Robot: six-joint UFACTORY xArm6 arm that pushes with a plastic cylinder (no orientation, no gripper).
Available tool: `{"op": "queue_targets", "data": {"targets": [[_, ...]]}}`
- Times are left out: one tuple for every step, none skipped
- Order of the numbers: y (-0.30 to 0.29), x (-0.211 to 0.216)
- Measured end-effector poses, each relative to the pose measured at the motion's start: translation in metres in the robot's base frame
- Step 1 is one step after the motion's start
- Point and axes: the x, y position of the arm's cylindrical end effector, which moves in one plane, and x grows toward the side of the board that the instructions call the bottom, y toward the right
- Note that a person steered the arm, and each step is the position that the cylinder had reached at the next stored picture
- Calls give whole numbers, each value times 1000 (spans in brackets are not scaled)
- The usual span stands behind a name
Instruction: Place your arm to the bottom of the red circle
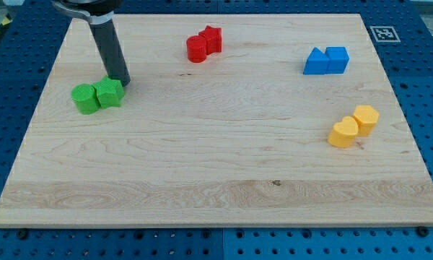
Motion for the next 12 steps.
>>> {"op": "queue_targets", "data": {"targets": [[16,0],[25,1],[25,1],[27,1],[30,1],[34,1],[37,1],[41,1],[50,1],[65,1],[83,1],[101,1]]}}
